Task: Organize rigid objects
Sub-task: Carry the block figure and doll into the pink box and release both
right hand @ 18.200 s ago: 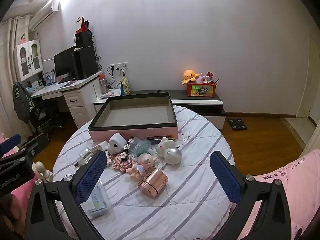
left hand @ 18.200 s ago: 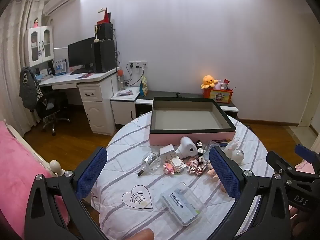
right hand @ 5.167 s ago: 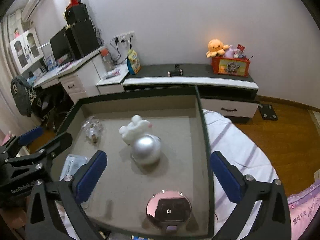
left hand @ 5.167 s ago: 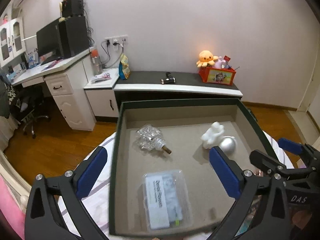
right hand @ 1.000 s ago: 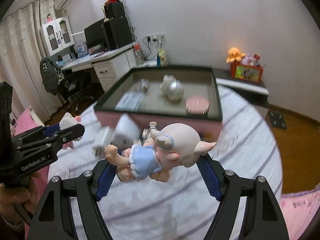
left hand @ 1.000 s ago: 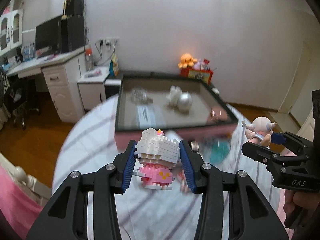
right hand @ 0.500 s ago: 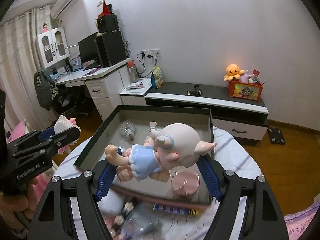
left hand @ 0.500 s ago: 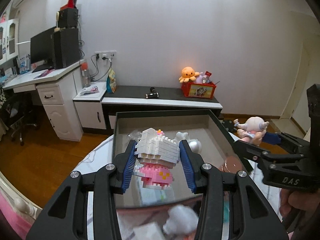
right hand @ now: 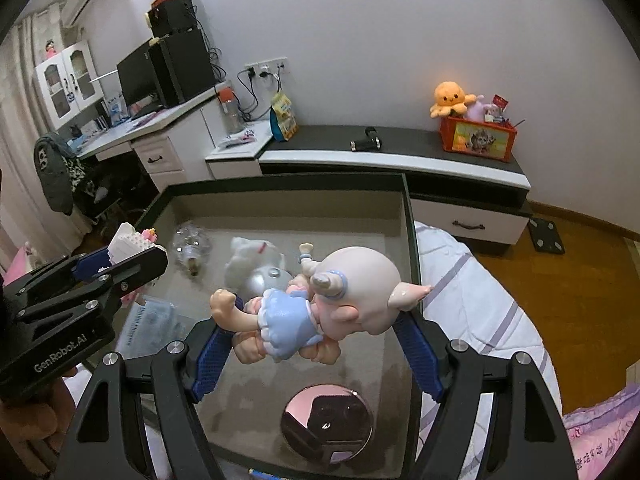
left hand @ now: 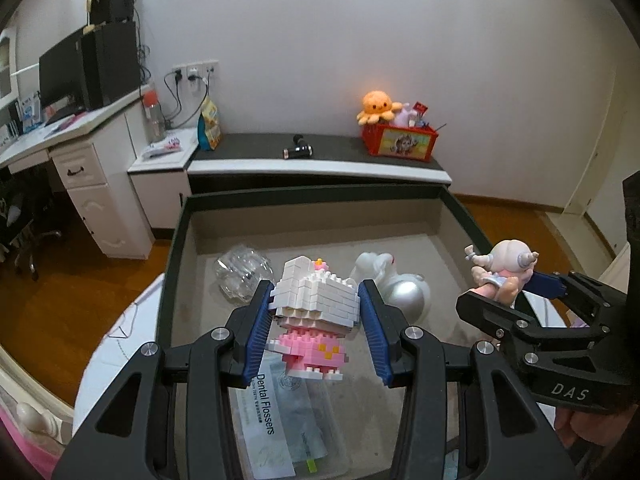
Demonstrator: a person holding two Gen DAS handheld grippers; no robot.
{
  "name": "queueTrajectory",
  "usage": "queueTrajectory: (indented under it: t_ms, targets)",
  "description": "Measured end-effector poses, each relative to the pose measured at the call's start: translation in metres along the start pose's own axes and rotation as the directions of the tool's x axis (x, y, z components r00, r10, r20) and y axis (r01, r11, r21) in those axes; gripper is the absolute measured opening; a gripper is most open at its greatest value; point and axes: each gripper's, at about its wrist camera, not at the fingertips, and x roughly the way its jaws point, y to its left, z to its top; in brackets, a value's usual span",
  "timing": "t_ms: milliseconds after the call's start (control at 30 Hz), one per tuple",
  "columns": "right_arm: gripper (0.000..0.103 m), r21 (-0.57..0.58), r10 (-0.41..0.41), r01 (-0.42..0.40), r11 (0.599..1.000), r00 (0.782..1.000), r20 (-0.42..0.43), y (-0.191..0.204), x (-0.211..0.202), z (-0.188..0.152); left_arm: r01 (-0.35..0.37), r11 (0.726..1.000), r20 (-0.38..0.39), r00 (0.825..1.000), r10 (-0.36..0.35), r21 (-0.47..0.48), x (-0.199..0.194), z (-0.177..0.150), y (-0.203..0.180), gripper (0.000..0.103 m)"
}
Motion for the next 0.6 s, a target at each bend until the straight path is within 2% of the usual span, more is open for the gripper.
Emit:
queueTrajectory:
  t_ms: [100,233,333,400,600]
  targets:
    - [0.078,0.017,0.002,-0.002,1.000,1.000,-0.004,-0.003,0.003,0.000,-0.012,1.000,-0.010,1.000,0.012,-0.002,0.003,-0.002,0.000,0.047]
    - [0.081,0.020,0.007,-0.007,1.000,1.000,0.011,-0.005,-0.001,0.001,-0.044,0.999,0.008,0.999,0.044,-0.008,-0.003,-0.003,0.001,0.083]
    - [0.085,0.039,0.006,-0.007,0.999,1.000,0.027,-0.006,-0.008,0.001,-0.059,0.998,0.037,0.998,0.060,-0.017,-0.016,-0.005,0.004,0.100]
    - [0.103,0.063,-0.004,0.002,0.998,0.999,0.037,-0.007,-0.014,0.000,-0.073,0.997,0.058,0.996,0.075,-0.025,-0.028,-0.007,0.006,0.103]
    - [0.103,0.079,-0.009,0.003,0.997,0.998,0.070,0.002,-0.038,-0.012,-0.079,0.997,0.094,0.992,0.081,-0.025,-0.064,-0.018,0.006,0.103]
